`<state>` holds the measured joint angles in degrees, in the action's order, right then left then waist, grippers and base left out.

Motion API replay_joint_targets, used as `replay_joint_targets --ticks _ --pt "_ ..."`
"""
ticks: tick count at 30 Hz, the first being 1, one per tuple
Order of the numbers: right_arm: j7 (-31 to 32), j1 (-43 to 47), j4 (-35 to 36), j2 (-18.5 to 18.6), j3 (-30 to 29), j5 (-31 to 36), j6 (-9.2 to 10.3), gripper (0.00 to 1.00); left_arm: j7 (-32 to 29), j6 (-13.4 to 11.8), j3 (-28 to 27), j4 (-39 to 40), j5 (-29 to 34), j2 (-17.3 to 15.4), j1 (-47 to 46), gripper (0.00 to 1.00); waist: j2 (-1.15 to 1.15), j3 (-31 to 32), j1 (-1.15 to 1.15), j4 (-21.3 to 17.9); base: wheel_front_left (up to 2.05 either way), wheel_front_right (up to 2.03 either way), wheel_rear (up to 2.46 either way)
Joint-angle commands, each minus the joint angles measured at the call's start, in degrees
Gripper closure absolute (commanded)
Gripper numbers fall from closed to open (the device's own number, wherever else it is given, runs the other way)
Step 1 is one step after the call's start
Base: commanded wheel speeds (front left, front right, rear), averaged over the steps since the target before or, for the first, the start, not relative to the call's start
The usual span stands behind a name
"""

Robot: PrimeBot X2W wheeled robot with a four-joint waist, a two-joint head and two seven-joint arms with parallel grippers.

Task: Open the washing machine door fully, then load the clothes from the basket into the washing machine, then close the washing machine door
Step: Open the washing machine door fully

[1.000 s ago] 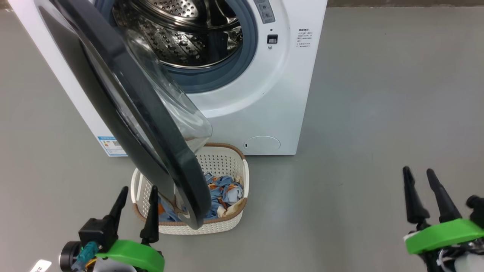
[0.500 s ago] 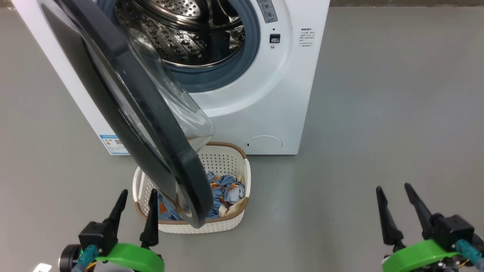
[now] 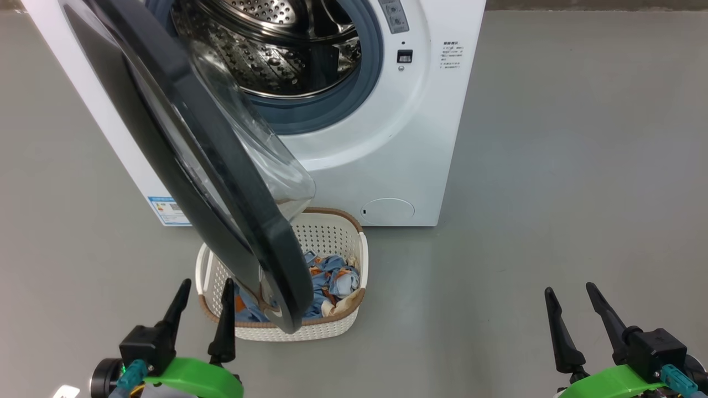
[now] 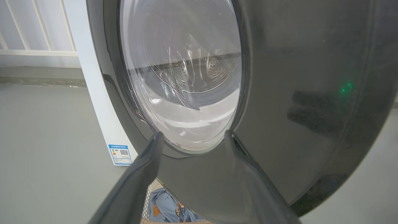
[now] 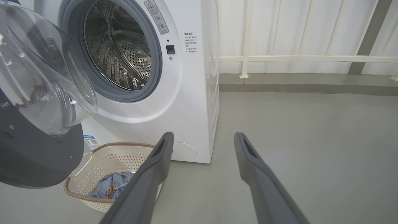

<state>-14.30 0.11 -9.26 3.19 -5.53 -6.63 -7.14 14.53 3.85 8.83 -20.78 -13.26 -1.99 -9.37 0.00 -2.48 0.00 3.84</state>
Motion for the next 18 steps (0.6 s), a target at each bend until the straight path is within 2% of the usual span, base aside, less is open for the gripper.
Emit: replay_joint_targets --ticks 1,11,12,13,14,18 --pt "-0.54 -0.25 1.63 0.14 1.62 0.65 -0.35 0.0 0.47 -0.12 -1.61 1.43 0.08 -0.93 -0.43 0.0 0.0 0.0 0.0 -0.03 0.0 0.0 0.0" --pt "-0.44 0.37 1.99 -0.1 1.39 1.06 -0.35 0.0 0.47 -0.34 -1.34 1.19 0.06 -0.9 -0.16 0.0 0.0 0.38 0.0 -0.19 0.0 0.0 0.0" --pt "-0.44 0.42 2.04 -0.12 1.36 1.09 -0.35 0.0 0.47 -0.39 -1.31 1.2 0.05 -0.9 -0.17 0.07 0.0 0.36 0.0 -0.19 0.0 0.0 0.0" --pt "-0.45 0.45 2.08 -0.14 1.33 1.12 -0.35 0.0 0.47 -0.42 -1.28 1.23 0.04 -0.9 -0.18 0.55 0.0 0.33 0.0 -0.19 0.0 0.0 0.0" --pt "-0.45 0.47 2.13 -0.15 1.32 1.16 -0.35 0.0 0.47 -0.44 -1.26 1.24 0.02 -0.9 -0.17 0.98 0.0 0.32 0.0 -0.19 0.0 0.0 0.0" --pt "-0.45 0.56 2.22 -0.2 1.19 1.31 -0.35 0.0 0.47 -0.46 -1.21 1.28 0.05 -0.89 -0.21 1.0 0.0 0.26 0.0 -0.12 0.0 0.0 0.0"
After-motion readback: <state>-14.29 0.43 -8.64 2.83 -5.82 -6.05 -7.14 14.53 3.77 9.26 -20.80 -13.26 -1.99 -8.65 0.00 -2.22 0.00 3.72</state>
